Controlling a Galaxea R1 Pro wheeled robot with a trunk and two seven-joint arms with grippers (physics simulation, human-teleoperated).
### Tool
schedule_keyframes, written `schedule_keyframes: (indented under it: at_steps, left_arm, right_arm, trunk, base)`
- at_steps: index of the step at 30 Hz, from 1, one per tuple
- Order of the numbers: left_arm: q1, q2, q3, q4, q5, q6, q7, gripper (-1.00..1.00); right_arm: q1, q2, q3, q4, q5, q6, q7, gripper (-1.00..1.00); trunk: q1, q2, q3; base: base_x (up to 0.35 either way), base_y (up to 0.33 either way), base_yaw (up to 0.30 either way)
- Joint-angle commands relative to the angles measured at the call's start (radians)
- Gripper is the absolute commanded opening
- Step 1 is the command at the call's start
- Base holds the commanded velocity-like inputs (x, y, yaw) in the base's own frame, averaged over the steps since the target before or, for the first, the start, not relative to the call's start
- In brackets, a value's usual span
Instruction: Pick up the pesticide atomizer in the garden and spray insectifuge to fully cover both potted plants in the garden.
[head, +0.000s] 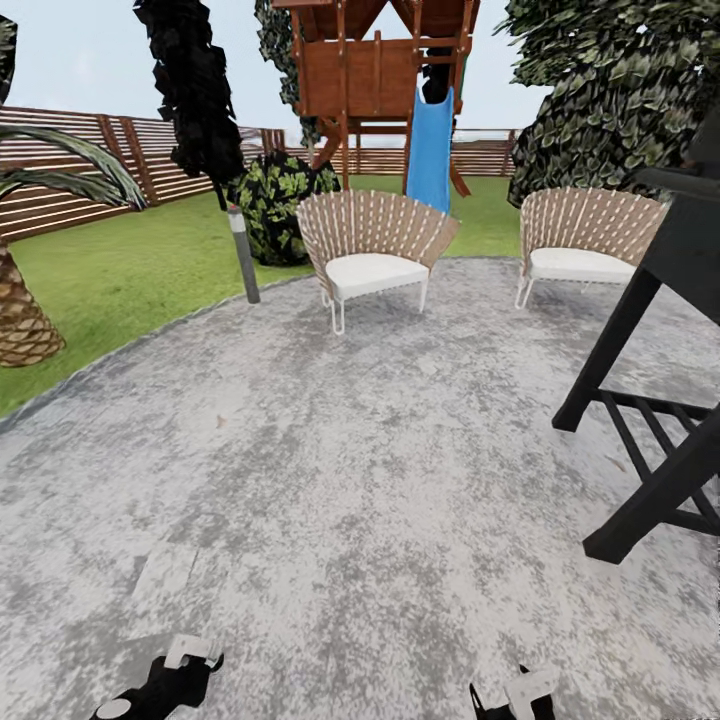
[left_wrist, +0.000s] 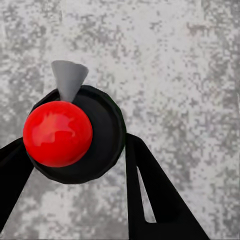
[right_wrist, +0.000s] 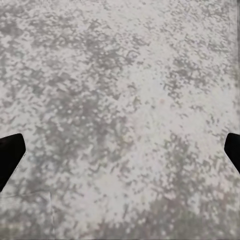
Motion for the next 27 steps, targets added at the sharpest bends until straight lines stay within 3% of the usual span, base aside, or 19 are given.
schedule_keyframes:
  at_steps: [1, 3, 6, 8, 11, 27]
  left_arm:
    - [-0.001, -0.001, 0.009, 0.007, -0.010, -0.006, -0.006, -1.00]
    - [0.000, 0.000, 0.010, 0.017, -0.010, -0.006, -0.005, -1.00]
    - [0.000, 0.000, 0.010, 0.029, -0.010, -0.008, -0.005, -1.00]
    - [0.000, -0.001, 0.011, 0.038, -0.011, -0.014, -0.004, -1.00]
    - [0.000, 0.000, 0.014, 0.042, -0.011, -0.017, -0.004, -1.00]
    - [0.000, -0.006, 0.026, 0.044, -0.014, -0.020, -0.004, -1.00]
  right_arm:
    - [-0.001, 0.000, 0.000, 0.007, 0.003, -0.002, -0.001, 1.00]
    - [-0.001, 0.000, -0.006, 0.027, 0.003, -0.003, -0.001, 1.00]
    - [-0.001, 0.000, -0.049, 0.042, 0.003, -0.004, -0.001, 1.00]
    - [-0.001, 0.000, -0.116, 0.048, 0.003, -0.004, -0.001, 1.00]
    - [-0.001, 0.000, -0.157, 0.051, 0.003, -0.004, -0.001, 1.00]
    - [-0.001, 0.001, -0.173, 0.066, 0.002, -0.004, -0.001, 1.00]
  trunk:
    - [0.000, 0.000, 0.000]
    - [0.000, 0.000, 0.002]
    - [0.000, 0.000, 0.005]
    - [0.000, 0.000, 0.006]
    - [0.000, 0.000, 0.009]
    - [0.000, 0.000, 0.023]
  base:
    - [0.225, 0.274, -0.279]
    - [0.230, 0.263, -0.278]
    - [0.234, 0.254, -0.278]
    - [0.235, 0.250, -0.278]
    - [0.235, 0.246, -0.278]
    - [0.047, 0.045, -0.277]
